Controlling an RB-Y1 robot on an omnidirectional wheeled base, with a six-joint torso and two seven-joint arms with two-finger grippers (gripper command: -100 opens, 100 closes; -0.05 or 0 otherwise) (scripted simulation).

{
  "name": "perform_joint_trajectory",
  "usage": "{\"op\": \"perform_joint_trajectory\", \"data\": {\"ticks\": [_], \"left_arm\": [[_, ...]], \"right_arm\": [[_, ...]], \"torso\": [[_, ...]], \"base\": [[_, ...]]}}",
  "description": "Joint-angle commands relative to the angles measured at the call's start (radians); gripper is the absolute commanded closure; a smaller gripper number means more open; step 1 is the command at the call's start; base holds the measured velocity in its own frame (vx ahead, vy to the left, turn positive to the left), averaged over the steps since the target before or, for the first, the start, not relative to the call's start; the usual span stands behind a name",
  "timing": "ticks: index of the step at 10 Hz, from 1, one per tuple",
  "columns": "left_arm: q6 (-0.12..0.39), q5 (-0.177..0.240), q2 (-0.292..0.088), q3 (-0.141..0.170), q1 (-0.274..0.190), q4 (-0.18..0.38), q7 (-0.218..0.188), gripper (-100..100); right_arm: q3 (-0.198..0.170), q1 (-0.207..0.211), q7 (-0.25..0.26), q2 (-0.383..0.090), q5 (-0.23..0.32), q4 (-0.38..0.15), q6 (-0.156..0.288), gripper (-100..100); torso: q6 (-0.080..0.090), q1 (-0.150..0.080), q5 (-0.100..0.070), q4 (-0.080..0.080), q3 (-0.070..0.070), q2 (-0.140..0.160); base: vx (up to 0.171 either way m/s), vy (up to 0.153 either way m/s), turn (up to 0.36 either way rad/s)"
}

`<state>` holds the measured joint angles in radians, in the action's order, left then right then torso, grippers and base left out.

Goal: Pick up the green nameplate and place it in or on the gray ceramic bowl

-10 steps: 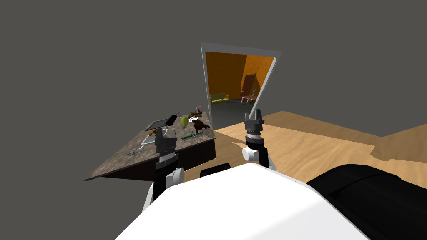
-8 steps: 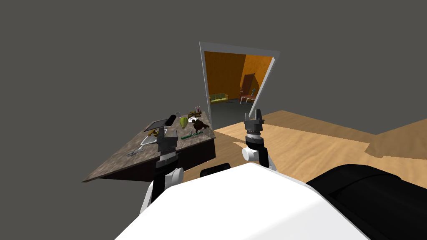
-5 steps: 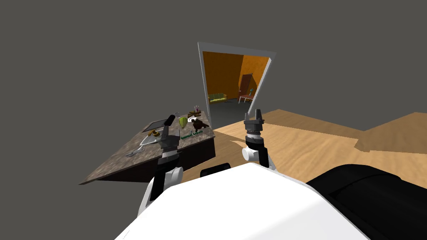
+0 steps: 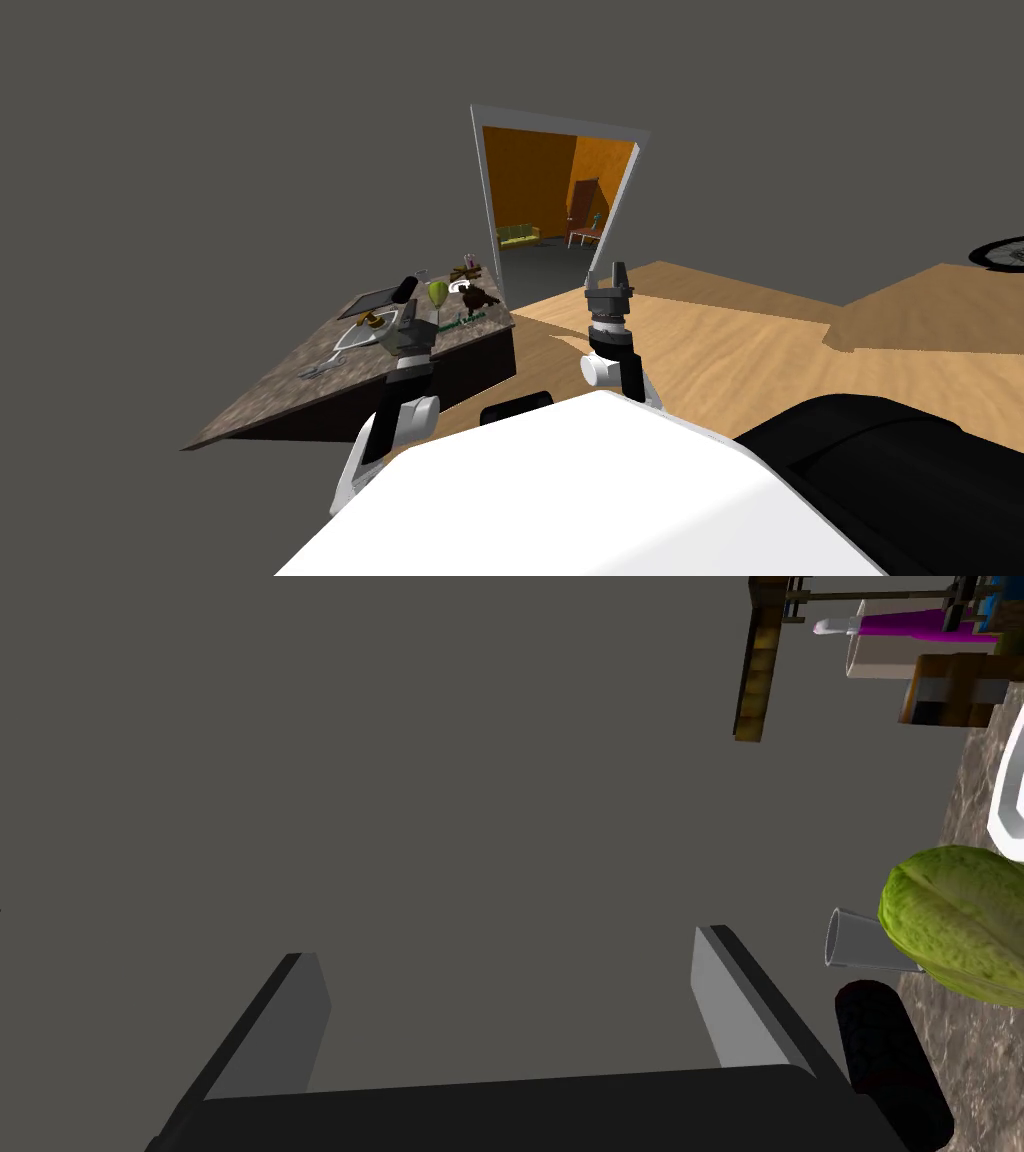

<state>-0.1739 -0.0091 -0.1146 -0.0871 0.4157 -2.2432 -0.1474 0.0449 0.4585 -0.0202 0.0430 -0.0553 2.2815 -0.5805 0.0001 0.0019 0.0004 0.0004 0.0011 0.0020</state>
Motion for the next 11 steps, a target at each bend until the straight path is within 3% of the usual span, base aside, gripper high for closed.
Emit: {"op": "perform_joint_trajectory", "data": {"ticks": [1, 11], "left_arm": [[0.039, 0.005, -0.009, -0.001, -0.009, -0.001, -0.003, -100], [0.329, 0.052, -0.07, -0.025, -0.11, 0.011, -0.023, -100]], "right_arm": [[0.0, 0.0, 0.0, 0.0, 0.0, 0.0, 0.0, 0], [0.0, 0.0, 0.0, 0.0, 0.0, 0.0, 0.0, 0]], "torso": [[0.0, 0.0, 0.0, 0.0, 0.0, 0.0], [0.0, 0.0, 0.0, 0.0, 0.0, -0.001]], "base": [[-0.031, 0.02, -0.05], [-0.03, 0.027, -0.069]]}}
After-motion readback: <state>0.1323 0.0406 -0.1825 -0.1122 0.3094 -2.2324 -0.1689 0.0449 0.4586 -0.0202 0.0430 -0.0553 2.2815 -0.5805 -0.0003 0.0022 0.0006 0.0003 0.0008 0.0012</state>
